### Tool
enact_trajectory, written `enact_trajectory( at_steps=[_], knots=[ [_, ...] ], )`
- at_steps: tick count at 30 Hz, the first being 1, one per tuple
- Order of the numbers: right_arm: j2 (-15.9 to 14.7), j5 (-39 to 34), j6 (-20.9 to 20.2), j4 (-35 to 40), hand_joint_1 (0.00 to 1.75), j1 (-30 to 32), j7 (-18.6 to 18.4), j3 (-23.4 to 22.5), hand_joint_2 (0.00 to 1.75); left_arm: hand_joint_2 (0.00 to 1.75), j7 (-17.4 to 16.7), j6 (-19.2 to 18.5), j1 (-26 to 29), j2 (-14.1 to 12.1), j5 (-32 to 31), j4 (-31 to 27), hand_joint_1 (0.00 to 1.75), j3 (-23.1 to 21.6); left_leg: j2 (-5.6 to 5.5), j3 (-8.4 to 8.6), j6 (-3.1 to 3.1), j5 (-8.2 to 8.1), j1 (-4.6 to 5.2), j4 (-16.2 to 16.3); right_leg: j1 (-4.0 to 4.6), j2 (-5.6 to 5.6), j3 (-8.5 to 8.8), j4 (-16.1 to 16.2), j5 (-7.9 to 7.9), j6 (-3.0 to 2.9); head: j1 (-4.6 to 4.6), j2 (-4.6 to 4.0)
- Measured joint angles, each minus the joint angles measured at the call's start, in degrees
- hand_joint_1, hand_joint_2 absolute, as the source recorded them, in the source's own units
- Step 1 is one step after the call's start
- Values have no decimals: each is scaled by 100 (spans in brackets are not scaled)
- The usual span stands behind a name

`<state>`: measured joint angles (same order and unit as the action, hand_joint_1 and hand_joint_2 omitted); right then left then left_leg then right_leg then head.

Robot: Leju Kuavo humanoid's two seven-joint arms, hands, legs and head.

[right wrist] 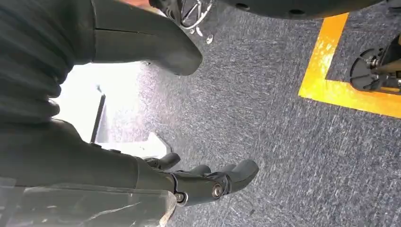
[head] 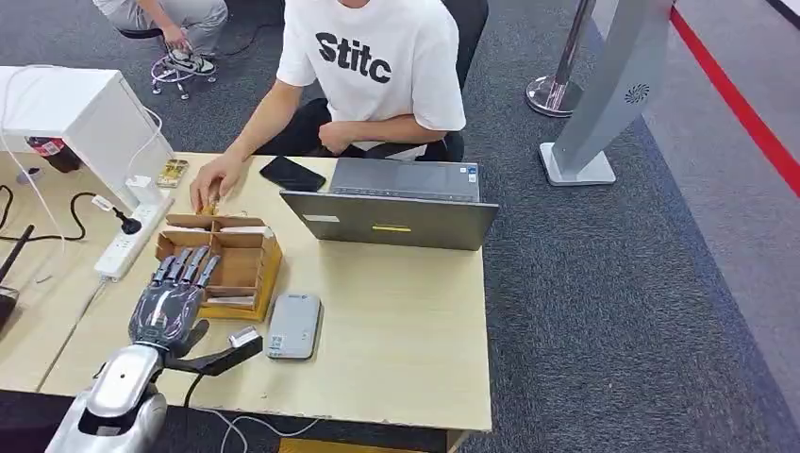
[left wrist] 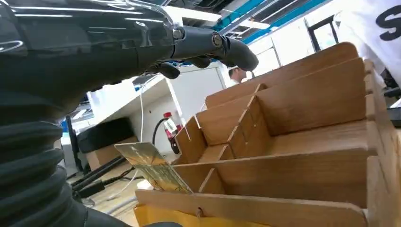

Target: Pass the card to the sensor for recognition and then transmit it.

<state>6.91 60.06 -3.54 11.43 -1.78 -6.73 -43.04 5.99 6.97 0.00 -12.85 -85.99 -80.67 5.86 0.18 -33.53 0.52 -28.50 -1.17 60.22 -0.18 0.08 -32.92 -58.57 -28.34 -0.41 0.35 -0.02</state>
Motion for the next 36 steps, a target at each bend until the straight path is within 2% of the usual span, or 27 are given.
enact_trajectory(
  at_steps=[13, 25, 36],
  knots=[
    [0, 92, -7, 0, 0, -11, -31, -92, 175, 175, 0, 0, -173, -2, -9, 518, 0, 339, 0, -1, 0, 0, 0, 0, 0, 1, 0, 0, 0, 0, 2, 0],
    [0, 208, -9, 0, 0, -14, -31, -155, 175, 175, 87, 179, -246, -15, -9, 592, 0, 684, 0, 0, 0, 0, 0, 0, 0, 1, 0, 0, 0, 0, 2, 0],
    [0, 240, -15, 0, 0, -15, -31, -240, 175, 175, 129, 186, -245, 39, -13, 592, 0, 734, 0, -1, 0, 0, 0, 0, 0, 0, 0, 0, 0, 0, 0, 0]
  ],
)
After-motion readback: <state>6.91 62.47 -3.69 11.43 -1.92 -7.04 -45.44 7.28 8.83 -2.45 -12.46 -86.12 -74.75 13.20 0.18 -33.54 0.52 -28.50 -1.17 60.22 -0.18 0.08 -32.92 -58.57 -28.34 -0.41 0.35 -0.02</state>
